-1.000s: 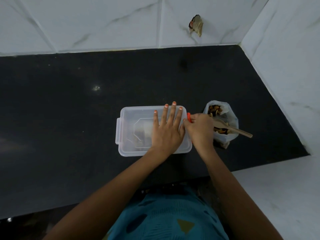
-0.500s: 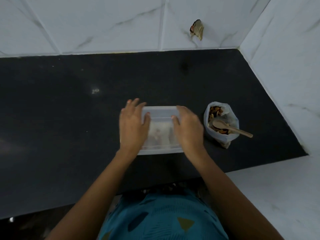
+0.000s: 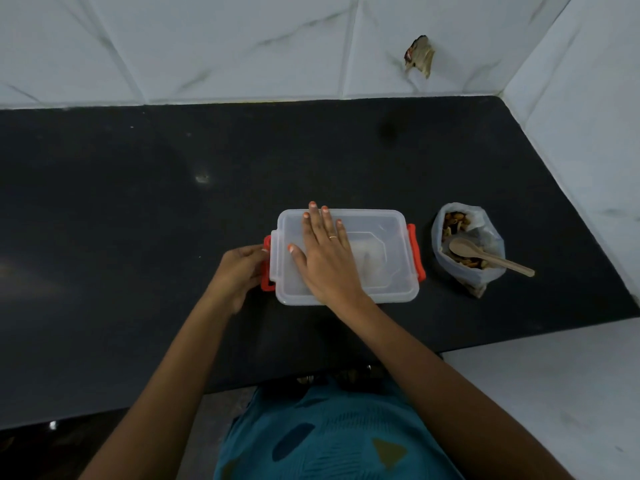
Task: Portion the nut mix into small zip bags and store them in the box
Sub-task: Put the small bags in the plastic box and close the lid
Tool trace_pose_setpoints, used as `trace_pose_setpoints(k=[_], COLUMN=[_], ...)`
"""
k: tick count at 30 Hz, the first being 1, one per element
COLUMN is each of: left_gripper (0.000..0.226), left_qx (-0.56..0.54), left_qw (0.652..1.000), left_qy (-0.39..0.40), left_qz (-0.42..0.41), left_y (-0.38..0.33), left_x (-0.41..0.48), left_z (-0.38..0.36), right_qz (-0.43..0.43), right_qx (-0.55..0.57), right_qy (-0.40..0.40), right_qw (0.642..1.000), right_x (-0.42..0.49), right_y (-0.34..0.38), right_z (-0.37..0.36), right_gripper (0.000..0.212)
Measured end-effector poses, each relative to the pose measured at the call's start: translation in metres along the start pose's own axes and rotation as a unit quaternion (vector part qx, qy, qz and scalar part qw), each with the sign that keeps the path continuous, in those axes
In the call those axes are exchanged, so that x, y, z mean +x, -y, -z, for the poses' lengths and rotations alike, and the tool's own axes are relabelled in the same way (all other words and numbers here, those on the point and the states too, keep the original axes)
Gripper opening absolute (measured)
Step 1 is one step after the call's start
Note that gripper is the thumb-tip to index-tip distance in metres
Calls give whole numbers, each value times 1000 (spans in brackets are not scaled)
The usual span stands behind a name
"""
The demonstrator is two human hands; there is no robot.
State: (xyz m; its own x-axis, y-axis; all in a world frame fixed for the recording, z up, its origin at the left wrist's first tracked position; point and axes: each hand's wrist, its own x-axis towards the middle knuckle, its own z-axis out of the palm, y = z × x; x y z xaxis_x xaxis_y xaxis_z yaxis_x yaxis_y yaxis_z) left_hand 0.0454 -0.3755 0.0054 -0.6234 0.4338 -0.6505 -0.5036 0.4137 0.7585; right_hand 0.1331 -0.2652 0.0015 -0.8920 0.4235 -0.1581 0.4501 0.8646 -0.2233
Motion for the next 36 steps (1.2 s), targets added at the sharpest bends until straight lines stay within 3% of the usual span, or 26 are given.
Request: trace_pose_setpoints(k=[6, 11, 14, 19, 25, 27, 30, 33, 36], left_gripper=[18, 47, 46, 39, 50, 52, 53, 52, 43], left_qx=[54, 128, 160, 285, 313, 301, 293, 284, 275], left_qw=[993, 978, 966, 914, 909, 915, 925, 934, 937], left_qy=[-36, -52, -65, -115, -125, -120, -109, -92, -93], left_qz=[-101, -155, -192, -266, -246, -242, -216, -199, -191], left_y=[-11, -6, -4, 0, 2, 0, -1, 0, 3], left_x=[-10, -21, -24, -25, -26, -28, -29, -30, -30], left_z=[5, -16, -18, -28, -31, -31, -30, -29, -27], right_qz=[-5, -11, -13, -12, -12, -5, -60, -124, -212], right_qx=[4, -8, -5, -15, 9, 103, 284, 251, 191], right_qy=[2, 5, 3, 7, 12, 9, -79, -156, -146], right_qw=[1000, 1000, 1000, 1000, 1000, 995, 954, 947, 947], right_x=[0, 0, 1, 2, 3, 2, -11, -26, -38], right_y=[1, 2, 3, 4, 3, -1, -22, -57, -86], right_z=[0, -1, -1, -1, 1, 12, 37, 51, 54], right_gripper=[63, 62, 61, 61, 61, 55, 36, 35, 50])
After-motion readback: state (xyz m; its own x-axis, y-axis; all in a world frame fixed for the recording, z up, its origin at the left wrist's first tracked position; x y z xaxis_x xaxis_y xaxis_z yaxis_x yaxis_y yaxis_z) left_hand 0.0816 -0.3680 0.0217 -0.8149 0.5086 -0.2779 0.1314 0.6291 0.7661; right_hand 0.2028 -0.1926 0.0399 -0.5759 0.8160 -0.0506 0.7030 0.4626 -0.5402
